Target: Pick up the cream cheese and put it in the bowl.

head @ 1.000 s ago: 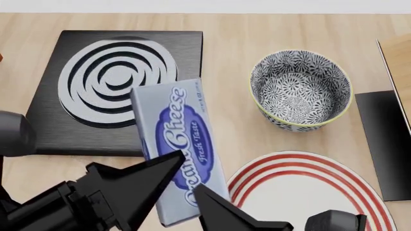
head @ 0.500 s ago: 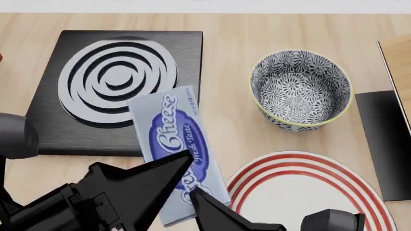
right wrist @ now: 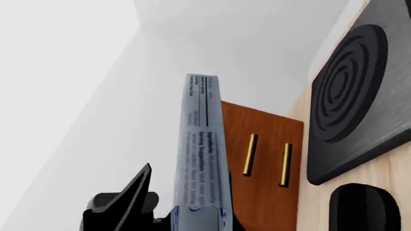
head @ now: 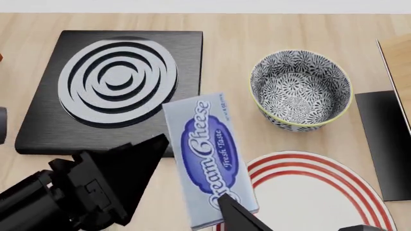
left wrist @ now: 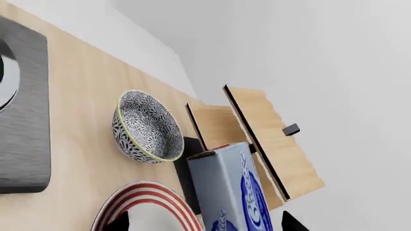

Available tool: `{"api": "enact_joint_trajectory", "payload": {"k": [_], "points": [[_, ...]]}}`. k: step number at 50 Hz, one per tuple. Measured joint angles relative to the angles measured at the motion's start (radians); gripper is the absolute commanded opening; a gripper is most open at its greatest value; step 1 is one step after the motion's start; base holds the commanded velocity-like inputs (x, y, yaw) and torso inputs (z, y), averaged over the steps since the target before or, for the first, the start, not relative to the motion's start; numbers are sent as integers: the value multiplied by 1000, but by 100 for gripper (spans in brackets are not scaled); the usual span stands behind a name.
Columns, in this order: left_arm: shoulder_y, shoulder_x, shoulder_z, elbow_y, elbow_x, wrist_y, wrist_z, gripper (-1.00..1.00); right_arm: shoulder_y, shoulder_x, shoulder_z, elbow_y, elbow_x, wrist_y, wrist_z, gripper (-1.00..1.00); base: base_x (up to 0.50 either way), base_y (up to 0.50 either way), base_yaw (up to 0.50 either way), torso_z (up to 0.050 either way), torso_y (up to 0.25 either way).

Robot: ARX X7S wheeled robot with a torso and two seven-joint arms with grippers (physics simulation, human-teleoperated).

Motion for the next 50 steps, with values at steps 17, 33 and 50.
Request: {"api": "enact_joint_trajectory", "payload": {"k": [17,33,50], "points": [[-49,-57,47,113,341,-111,-215,100,-94,6,90,-72,-65,-55,8,-100,0,0,0,0,0],[-14,-74,268,173,1083,-195,-430,100,-189,-77,171,-238,-489,-121,155,-100,0,0,0,0,1],[70,-50,397,-130,1517,115,-451,100,-235,-200,164,-371,-1147,-150,316,-100,0,0,0,1,1]]}}
